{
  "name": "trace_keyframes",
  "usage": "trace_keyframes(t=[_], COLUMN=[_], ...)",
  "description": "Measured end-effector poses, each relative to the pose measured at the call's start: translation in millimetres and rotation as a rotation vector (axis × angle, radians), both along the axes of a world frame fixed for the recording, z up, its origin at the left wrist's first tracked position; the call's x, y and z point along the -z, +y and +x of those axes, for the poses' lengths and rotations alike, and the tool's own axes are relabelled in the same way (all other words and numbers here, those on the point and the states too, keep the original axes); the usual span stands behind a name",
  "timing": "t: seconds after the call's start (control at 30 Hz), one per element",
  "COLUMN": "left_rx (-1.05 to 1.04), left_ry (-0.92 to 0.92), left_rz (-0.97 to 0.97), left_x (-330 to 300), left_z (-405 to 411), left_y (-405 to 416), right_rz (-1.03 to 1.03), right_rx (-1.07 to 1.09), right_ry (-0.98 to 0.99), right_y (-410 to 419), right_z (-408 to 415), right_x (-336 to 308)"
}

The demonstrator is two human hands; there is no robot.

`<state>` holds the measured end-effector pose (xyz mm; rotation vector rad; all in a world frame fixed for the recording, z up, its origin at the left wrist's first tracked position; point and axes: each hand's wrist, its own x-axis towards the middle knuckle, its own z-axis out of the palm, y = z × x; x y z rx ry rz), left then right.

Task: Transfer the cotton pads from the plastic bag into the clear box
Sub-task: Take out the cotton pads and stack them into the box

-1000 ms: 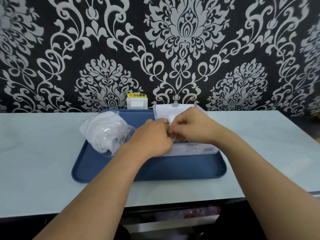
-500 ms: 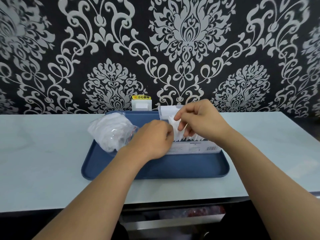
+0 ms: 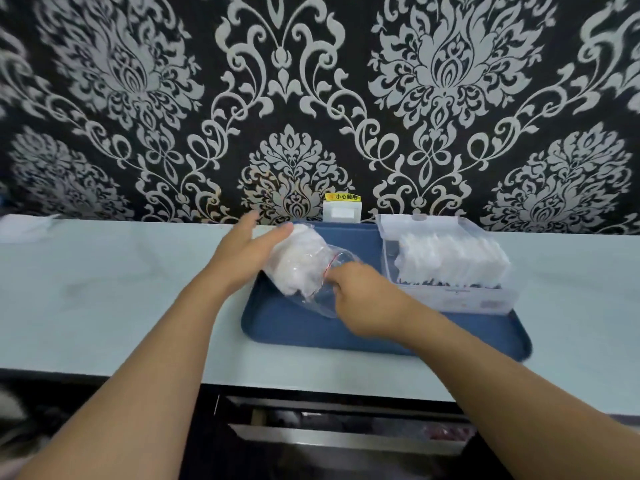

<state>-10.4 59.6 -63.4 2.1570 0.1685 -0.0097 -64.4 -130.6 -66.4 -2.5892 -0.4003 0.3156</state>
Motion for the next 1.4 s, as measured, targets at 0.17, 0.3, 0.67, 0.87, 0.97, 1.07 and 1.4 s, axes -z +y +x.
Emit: trace_keyframes(t=[0.17, 0.3, 0.67, 0.87, 0.97, 1.07, 1.4], left_rx=[0.058, 0.033, -0.114, -0.168, -0.223, -0.265, -0.345], left_ry=[-0.043, 0.009, -0.156, -0.263, -0.301, -0.291, -0.246], left_rz=[0.106, 0.111, 0.319, 0.302, 0.279, 0.251, 0.223], left_x=[11, 14, 26, 27, 28, 29, 28], left_z=[4, 1, -10, -12, -14, -16, -14], left_y=[8, 17, 3, -1, -5, -5, -3], right_rz=[0.111, 0.266, 0.877, 0.923, 0.923, 0.93, 0.727], right_rx=[0.121, 0.072, 0.183, 0.21, 0.14, 0.123, 0.126], right_ry=[-0.103, -0.073, 0.298, 0.347, 0.338, 0.352, 0.064], right_y=[16, 15, 16, 8, 7, 9, 14], right_z=[15, 20, 9, 11, 9, 9, 21], right_x=[10, 15, 12, 17, 20, 21, 27])
